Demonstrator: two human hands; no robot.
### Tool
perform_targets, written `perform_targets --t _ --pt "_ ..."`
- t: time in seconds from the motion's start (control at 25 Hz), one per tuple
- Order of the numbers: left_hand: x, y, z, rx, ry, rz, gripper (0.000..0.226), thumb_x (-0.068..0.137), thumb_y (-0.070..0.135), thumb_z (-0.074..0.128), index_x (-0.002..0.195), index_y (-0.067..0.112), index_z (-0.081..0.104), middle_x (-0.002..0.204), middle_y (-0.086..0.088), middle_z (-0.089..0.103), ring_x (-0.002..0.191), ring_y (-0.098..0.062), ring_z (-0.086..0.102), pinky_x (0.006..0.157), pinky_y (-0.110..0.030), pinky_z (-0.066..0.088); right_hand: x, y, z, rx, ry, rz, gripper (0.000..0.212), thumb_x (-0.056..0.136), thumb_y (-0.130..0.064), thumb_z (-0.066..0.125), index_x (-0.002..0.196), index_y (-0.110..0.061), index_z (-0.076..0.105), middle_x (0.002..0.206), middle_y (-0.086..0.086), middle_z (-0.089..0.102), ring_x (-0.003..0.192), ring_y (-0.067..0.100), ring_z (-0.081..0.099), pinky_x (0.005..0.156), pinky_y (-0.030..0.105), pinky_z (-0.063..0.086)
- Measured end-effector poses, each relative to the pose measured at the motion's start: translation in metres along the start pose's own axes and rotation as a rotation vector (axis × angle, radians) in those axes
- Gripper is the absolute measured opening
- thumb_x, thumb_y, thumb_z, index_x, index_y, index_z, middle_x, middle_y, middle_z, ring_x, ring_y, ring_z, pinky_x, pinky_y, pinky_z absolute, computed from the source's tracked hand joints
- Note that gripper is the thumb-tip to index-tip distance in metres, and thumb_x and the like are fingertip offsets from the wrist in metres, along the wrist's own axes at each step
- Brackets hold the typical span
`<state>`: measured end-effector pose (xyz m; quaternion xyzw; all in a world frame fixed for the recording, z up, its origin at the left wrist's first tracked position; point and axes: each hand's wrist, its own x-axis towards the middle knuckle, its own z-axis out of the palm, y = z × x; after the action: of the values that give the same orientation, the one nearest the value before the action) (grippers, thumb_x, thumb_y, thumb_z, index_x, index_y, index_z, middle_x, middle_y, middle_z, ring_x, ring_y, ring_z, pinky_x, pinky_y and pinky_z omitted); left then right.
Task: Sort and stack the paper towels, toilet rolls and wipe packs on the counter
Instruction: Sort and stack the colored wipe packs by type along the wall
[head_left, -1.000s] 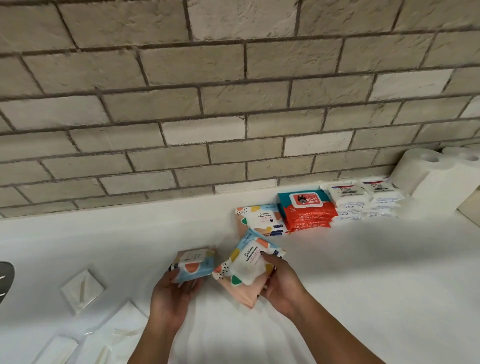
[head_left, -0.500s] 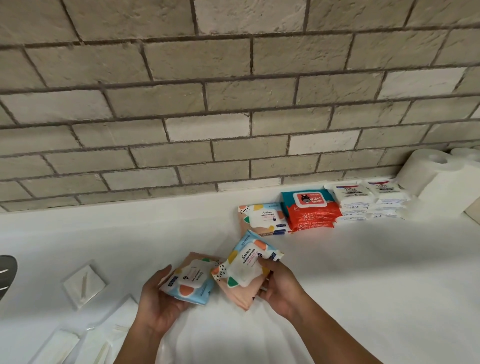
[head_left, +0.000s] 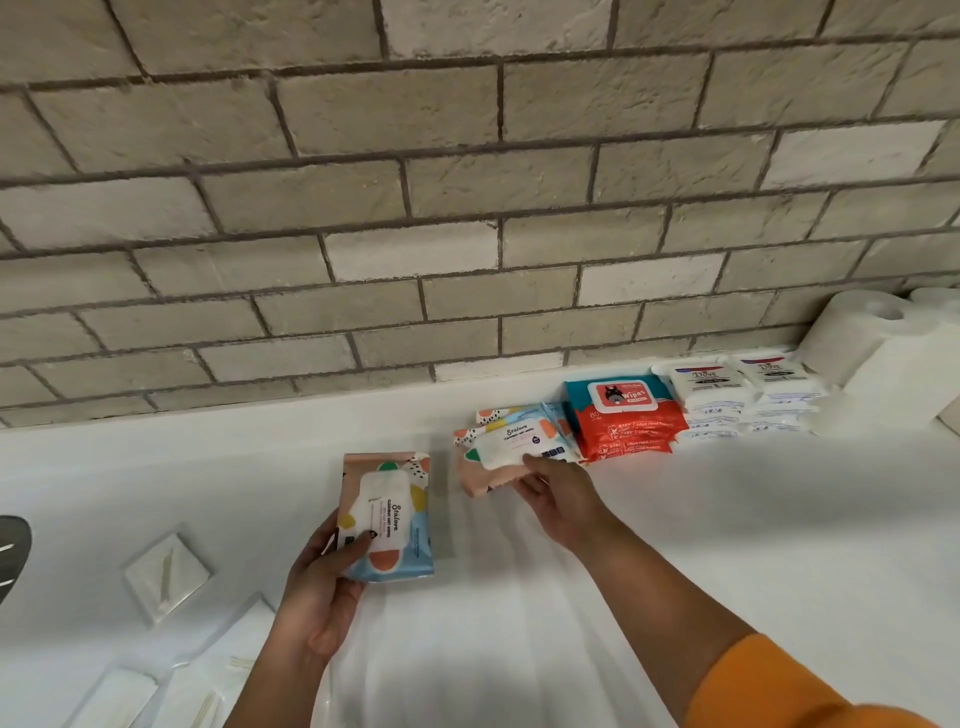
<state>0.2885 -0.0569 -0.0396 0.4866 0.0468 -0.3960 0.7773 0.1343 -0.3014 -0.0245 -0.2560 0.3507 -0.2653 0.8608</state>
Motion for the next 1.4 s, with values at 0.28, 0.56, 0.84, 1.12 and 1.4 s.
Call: perform_targets --t 0.28,0.56,0.84,1.12,1.4 --pt "0.006 0.006 0.016 -0.018 -0.035 0.022 0.056 0.078 -0.010 0.065 0.132 0.004 0.059 0.127 -0.020 0.067 0.119 -0.037 0.064 0.091 -0.053 0.055 0.043 0.001 -0.005 0.071 0.304 0.023 0.043 0.091 0.015 0.059 0.129 -0.005 0.058 0.131 0.020 0.066 0.115 0.036 0.066 0.082 0.047 0.061" --pt "0.014 -0.005 0.032 -0.086 -0.054 -0.016 0.051 0.086 -0.010 0.060 0.135 0.002 0.056 0.130 -0.023 0.065 0.124 -0.037 0.060 0.091 -0.047 0.057 0.060 -0.016 0.008 0.040 0.522 -0.003 0.046 0.089 0.007 0.070 0.126 -0.007 0.048 0.115 0.015 0.070 0.088 0.026 0.072 0.053 0.039 0.064" --pt "0.016 -0.016 0.057 -0.114 -0.083 -0.011 0.050 0.087 -0.010 0.057 0.136 0.000 0.055 0.128 -0.023 0.066 0.124 -0.036 0.060 0.089 -0.042 0.058 0.062 -0.016 -0.001 0.005 0.549 0.001 0.055 0.085 -0.003 0.079 0.127 -0.012 0.045 0.114 0.015 0.071 0.093 0.028 0.073 0.048 0.035 0.061" --pt "0.013 -0.043 0.097 -0.106 -0.109 -0.010 0.061 0.077 -0.017 0.056 0.136 0.002 0.054 0.130 -0.022 0.065 0.121 -0.038 0.062 0.086 -0.046 0.060 -0.039 0.014 0.015 -0.292 0.012 0.155 0.036 0.099 -0.046 0.055 0.113 -0.016 0.070 0.107 0.014 0.073 0.097 0.031 0.068 0.084 0.044 0.055" --pt "0.009 -0.054 0.146 -0.004 -0.291 0.089 0.064 0.081 0.003 0.059 0.142 0.023 0.052 0.131 -0.016 0.066 0.119 -0.036 0.064 0.091 -0.047 0.055 -0.017 0.007 -0.004 -0.222 0.016 -0.157 0.044 0.088 0.003 0.067 0.130 -0.010 0.059 0.116 0.015 0.076 0.104 0.037 0.074 0.087 0.063 0.058"
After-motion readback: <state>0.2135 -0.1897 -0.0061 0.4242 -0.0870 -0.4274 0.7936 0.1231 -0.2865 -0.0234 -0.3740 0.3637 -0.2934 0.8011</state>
